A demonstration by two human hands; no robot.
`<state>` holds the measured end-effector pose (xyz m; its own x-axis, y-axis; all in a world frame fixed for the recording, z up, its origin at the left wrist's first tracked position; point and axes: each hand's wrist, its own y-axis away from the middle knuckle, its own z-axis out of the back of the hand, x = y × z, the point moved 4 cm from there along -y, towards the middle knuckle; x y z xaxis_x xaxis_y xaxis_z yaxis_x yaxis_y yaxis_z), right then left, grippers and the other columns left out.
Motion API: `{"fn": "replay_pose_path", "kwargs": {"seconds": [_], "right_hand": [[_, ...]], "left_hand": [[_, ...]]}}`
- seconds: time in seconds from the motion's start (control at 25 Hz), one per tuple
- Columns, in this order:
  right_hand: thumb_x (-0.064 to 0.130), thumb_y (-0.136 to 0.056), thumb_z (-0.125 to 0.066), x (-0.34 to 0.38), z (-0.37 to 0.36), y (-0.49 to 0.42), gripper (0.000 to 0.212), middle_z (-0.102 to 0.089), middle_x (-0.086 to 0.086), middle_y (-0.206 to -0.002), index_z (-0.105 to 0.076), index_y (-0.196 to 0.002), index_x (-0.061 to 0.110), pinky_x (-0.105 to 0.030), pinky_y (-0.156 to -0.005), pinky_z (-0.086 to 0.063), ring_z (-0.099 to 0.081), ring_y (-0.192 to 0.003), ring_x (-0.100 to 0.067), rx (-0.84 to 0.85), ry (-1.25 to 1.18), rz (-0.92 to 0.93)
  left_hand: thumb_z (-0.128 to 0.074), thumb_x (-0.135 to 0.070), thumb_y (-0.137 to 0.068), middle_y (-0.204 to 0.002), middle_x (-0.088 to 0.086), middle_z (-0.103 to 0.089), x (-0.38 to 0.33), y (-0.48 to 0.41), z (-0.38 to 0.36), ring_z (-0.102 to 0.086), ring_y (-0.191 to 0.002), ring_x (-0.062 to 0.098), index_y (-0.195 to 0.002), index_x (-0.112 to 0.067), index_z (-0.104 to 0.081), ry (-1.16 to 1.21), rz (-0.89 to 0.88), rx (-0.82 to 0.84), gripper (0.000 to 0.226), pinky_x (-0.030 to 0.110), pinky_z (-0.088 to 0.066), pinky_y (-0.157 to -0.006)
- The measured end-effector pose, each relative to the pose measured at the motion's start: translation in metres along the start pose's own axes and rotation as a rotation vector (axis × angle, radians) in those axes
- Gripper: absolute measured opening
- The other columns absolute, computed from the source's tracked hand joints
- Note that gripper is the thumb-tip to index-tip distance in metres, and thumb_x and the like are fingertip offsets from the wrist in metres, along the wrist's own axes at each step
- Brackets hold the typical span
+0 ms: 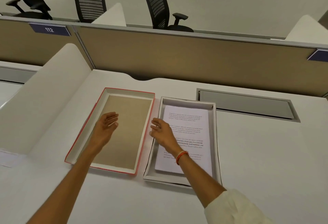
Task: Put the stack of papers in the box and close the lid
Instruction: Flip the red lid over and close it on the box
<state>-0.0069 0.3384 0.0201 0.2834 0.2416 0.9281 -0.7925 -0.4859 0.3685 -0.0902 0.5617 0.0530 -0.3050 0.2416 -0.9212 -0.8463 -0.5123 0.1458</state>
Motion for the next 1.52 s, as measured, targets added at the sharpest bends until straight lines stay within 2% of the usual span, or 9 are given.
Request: {"fn": "replay_pose_path", "kwargs": {"seconds": [0.12, 0.24, 0.4, 0.64, 0.92, 1.08, 1.24, 1.4, 1.52], "right_hand": [[-0.003, -0.084, -0.066, -0.006, -0.029, 0.006, 0.051, -0.061, 0.012, -0.121, -0.053, -0.130, 0.015, -0.002, -0.082, -0.043, -0.056, -0.110, -0.003, -0.015, 0.041, 0.003], [0.005, -0.083, -0.071, -0.011, -0.047, 0.009, 0.052, -0.062, -0.008, -0.130, -0.051, -0.130, 0.008, -0.018, -0.088, -0.045, -0.059, -0.118, -0.021, -0.085, 0.214, -0.005], [-0.001, -0.077, -0.074, -0.026, -0.066, 0.015, 0.058, -0.063, -0.010, -0.126, -0.050, -0.129, 0.006, -0.016, -0.084, -0.049, -0.065, -0.112, -0.025, -0.110, 0.276, -0.050], [-0.014, -0.076, -0.067, -0.037, -0.075, 0.016, 0.055, -0.065, -0.012, -0.117, -0.053, -0.125, 0.007, -0.017, -0.075, -0.053, -0.067, -0.100, -0.024, -0.110, 0.329, -0.087], [0.000, -0.079, -0.075, -0.021, -0.068, 0.020, 0.053, -0.065, -0.011, -0.124, -0.053, -0.127, 0.006, -0.022, -0.091, -0.052, -0.065, -0.112, -0.025, -0.070, 0.303, -0.038], [0.017, -0.087, -0.069, 0.028, -0.073, 0.018, 0.045, -0.064, -0.013, -0.122, -0.051, -0.126, 0.005, -0.025, -0.086, -0.051, -0.063, -0.105, -0.025, -0.133, 0.317, 0.127], [0.035, -0.091, -0.064, 0.087, -0.098, 0.007, 0.058, -0.058, -0.012, -0.137, -0.049, -0.138, 0.005, -0.027, -0.102, -0.046, -0.058, -0.124, -0.023, -0.027, 0.179, 0.155], [0.040, -0.094, -0.057, 0.127, -0.113, 0.001, 0.050, -0.068, -0.023, -0.100, -0.061, -0.113, -0.006, -0.046, -0.089, -0.059, -0.069, -0.096, -0.035, -0.027, 0.059, 0.188], [0.041, -0.092, -0.060, 0.143, -0.111, -0.001, 0.051, -0.068, -0.027, -0.103, -0.062, -0.103, -0.009, -0.036, -0.079, -0.063, -0.072, -0.087, -0.033, -0.038, -0.060, 0.166]], "left_hand": [[-0.066, -0.003, -0.088, -0.136, 0.010, -0.058, 0.023, -0.012, 0.034, -0.056, -0.125, 0.029, -0.131, -0.014, -0.053, -0.269, -0.044, -0.096, 0.046, 0.042, -0.046, -0.104], [-0.072, -0.009, -0.084, -0.142, 0.014, -0.053, 0.045, -0.022, 0.065, -0.052, -0.127, 0.037, -0.136, -0.016, -0.051, -0.473, 0.035, -0.206, 0.056, 0.052, -0.042, -0.107], [-0.076, -0.017, -0.082, -0.143, 0.022, -0.050, 0.080, -0.027, 0.096, -0.051, -0.125, 0.045, -0.141, -0.005, -0.044, -0.532, 0.264, -0.245, 0.069, 0.058, -0.040, -0.106], [-0.070, -0.001, -0.083, -0.118, 0.025, -0.069, 0.092, -0.017, 0.108, -0.065, -0.106, 0.044, -0.122, 0.002, -0.065, -0.536, 0.291, -0.284, 0.040, 0.056, -0.048, -0.100], [-0.059, 0.003, -0.079, -0.103, 0.021, -0.074, 0.034, 0.004, 0.122, -0.067, -0.091, 0.046, -0.115, -0.010, -0.072, -0.646, 0.178, -0.420, 0.040, 0.049, -0.056, -0.079], [-0.054, 0.004, -0.077, -0.097, 0.022, -0.074, -0.022, 0.026, 0.118, -0.065, -0.080, 0.047, -0.116, -0.014, -0.071, -0.750, 0.087, -0.501, 0.046, 0.045, -0.056, -0.069], [-0.054, 0.006, -0.079, -0.096, 0.028, -0.071, -0.069, 0.048, 0.096, -0.065, -0.080, 0.048, -0.116, -0.010, -0.070, -0.813, 0.042, -0.561, 0.043, 0.044, -0.054, -0.068], [-0.059, 0.005, -0.081, -0.069, 0.025, -0.063, -0.104, 0.070, 0.064, -0.055, -0.056, 0.042, -0.091, -0.002, -0.069, -0.937, -0.017, -0.595, 0.017, 0.035, -0.038, -0.054], [-0.062, 0.003, -0.084, -0.060, 0.019, -0.052, -0.121, 0.082, 0.044, -0.041, -0.050, 0.030, -0.090, 0.000, -0.064, -0.970, -0.078, -0.618, 0.008, 0.033, -0.036, -0.051]]}}
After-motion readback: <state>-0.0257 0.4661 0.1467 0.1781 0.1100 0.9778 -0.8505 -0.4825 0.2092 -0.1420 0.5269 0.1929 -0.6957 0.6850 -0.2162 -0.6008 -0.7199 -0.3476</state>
